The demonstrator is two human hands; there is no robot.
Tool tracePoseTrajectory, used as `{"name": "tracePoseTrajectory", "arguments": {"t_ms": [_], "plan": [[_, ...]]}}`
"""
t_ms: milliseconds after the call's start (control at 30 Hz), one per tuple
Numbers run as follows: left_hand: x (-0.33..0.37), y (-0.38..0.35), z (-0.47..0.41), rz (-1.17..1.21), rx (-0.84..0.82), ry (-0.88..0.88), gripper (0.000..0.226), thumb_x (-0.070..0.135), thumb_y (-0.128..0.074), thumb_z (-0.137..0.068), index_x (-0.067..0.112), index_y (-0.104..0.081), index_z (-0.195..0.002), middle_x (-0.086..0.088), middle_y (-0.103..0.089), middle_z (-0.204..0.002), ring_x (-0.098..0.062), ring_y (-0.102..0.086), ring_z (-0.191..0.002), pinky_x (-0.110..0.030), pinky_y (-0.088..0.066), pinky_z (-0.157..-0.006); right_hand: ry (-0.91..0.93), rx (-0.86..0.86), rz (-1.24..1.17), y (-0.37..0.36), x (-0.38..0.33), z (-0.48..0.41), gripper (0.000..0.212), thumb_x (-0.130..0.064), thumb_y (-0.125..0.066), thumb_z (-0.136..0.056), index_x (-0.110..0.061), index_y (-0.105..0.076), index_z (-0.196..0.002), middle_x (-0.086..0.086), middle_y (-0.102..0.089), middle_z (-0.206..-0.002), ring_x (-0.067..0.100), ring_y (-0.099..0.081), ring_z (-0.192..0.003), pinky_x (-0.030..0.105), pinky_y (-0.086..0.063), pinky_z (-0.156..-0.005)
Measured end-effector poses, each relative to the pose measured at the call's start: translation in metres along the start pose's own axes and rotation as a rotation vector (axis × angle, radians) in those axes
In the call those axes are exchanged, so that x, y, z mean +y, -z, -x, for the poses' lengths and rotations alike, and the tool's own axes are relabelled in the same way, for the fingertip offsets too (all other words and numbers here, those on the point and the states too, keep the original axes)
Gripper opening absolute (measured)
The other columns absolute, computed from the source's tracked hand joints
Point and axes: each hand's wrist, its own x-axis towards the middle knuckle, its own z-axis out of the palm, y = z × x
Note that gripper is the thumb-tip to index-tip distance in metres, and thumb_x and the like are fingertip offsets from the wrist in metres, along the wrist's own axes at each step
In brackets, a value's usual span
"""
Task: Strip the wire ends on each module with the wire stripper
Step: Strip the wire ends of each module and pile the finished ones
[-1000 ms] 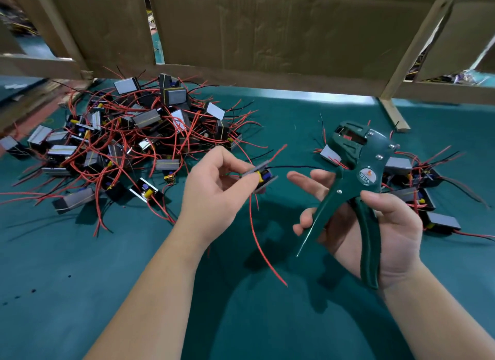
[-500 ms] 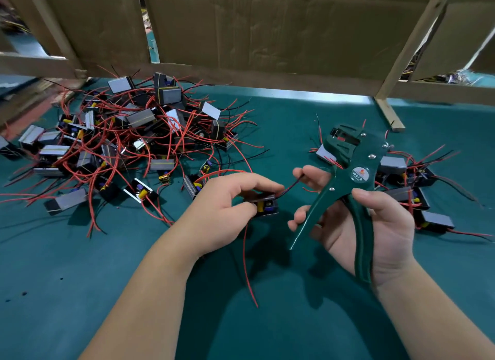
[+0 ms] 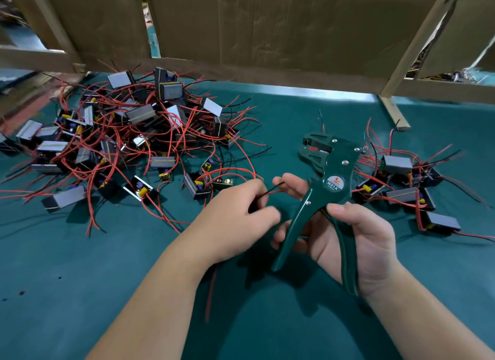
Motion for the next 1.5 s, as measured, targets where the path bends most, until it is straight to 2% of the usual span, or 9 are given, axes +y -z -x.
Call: {"name": "tracePoseTrajectory", "arguments": {"t_ms": [100, 200, 433, 700, 900, 1100, 1200, 1267, 1500], "plan": [[-0.004, -0.001, -0.001, -0.075, 0.143, -0.051, 0.053, 0.064, -0.041, -0.083, 0.014, -0.046, -0.065, 0.003, -0.049, -0.053, -0.012, -0.045, -0.052, -0.037, -0.04, -0.057, 0.024, 0.018, 0.046, -0.001, 0.0, 0.001, 0.076, -0.029, -0.079, -0.062, -0.002, -0.057, -0.129, 0.016, -0.055, -0.135, 0.039, -0.064, -0.077, 0.053, -0.052, -0.078], [-0.006, 0.001, -0.005, -0.133, 0.14, -0.079, 0.033, 0.048, -0.045, -0.095, 0.028, -0.064, -0.078, 0.019, -0.059, -0.056, -0.002, -0.052, -0.055, -0.025, -0.041, -0.056, 0.032, 0.056, 0.085, -0.002, -0.001, 0.001, 0.082, -0.03, -0.081, -0.059, -0.001, -0.054, -0.131, 0.017, -0.052, -0.138, 0.042, -0.064, -0.075, 0.056, -0.051, -0.076], [-0.009, -0.003, -0.007, -0.061, 0.244, -0.171, 0.022, 0.032, -0.053, -0.095, 0.022, -0.071, -0.089, 0.013, -0.06, -0.062, -0.006, -0.054, -0.067, -0.02, -0.041, -0.064, 0.044, 0.106, 0.09, -0.004, -0.003, 0.002, 0.091, -0.03, -0.084, -0.053, 0.001, -0.051, -0.132, 0.018, -0.057, -0.131, 0.043, -0.064, -0.074, 0.056, -0.053, -0.074], [-0.009, -0.003, -0.007, 0.092, 0.373, -0.222, 0.031, 0.04, -0.054, -0.09, 0.016, -0.07, -0.078, -0.006, -0.064, -0.068, -0.018, -0.055, -0.065, -0.038, -0.043, -0.067, 0.065, 0.099, -0.046, -0.003, -0.017, 0.008, 0.093, -0.032, -0.078, -0.054, -0.001, -0.047, -0.136, 0.01, -0.051, -0.142, 0.031, -0.068, -0.074, 0.046, -0.056, -0.074], [-0.003, 0.003, -0.008, 0.389, 0.383, -0.143, 0.032, 0.035, -0.053, -0.089, 0.021, -0.066, -0.064, 0.01, -0.032, -0.042, -0.004, -0.028, -0.042, -0.017, -0.021, -0.044, 0.152, 0.101, -0.074, 0.009, -0.039, 0.014, 0.081, -0.035, -0.061, -0.065, -0.004, -0.047, -0.139, 0.02, -0.049, -0.141, 0.028, -0.067, -0.074, 0.042, -0.056, -0.076], [0.008, 0.012, -0.001, 0.729, 0.251, -0.21, 0.033, 0.027, -0.05, -0.09, 0.023, -0.068, -0.064, -0.003, -0.027, -0.042, -0.013, -0.021, -0.041, -0.032, -0.016, -0.045, 0.012, 0.295, 0.027, 0.017, -0.042, 0.012, 0.066, -0.03, -0.069, -0.055, -0.001, -0.065, -0.115, 0.024, -0.067, -0.1, 0.033, -0.066, -0.067, 0.043, -0.058, -0.064], [0.01, 0.01, 0.001, 0.649, 0.205, -0.251, 0.028, 0.028, -0.052, -0.089, 0.024, -0.071, -0.069, -0.015, -0.033, -0.046, -0.012, -0.023, -0.039, -0.03, -0.016, -0.044, -0.2, 0.183, 0.088, 0.009, -0.029, 0.011, 0.07, -0.03, -0.083, -0.047, 0.001, -0.069, -0.108, 0.025, -0.066, -0.082, 0.039, -0.065, -0.065, 0.048, -0.056, -0.063], [0.008, 0.009, 0.001, 0.613, 0.207, -0.266, 0.028, 0.026, -0.052, -0.09, 0.023, -0.071, -0.069, 0.002, -0.049, -0.047, -0.002, -0.031, -0.038, -0.016, -0.023, -0.041, -0.281, 0.039, 0.123, 0.004, -0.022, 0.012, 0.064, -0.033, -0.082, -0.055, 0.0, -0.068, -0.109, 0.026, -0.065, -0.084, 0.04, -0.064, -0.068, 0.05, -0.054, -0.068], [0.006, 0.015, 0.002, 0.531, 0.2, -0.223, 0.029, 0.025, -0.055, -0.084, 0.023, -0.068, -0.058, 0.012, -0.029, -0.039, -0.002, -0.022, -0.038, -0.014, -0.018, -0.04, -0.334, -0.211, 0.089, -0.002, -0.016, 0.014, 0.041, -0.03, -0.069, -0.077, -0.001, -0.062, -0.106, 0.023, -0.065, -0.085, 0.039, -0.064, -0.073, 0.05, -0.048, -0.075]]}}
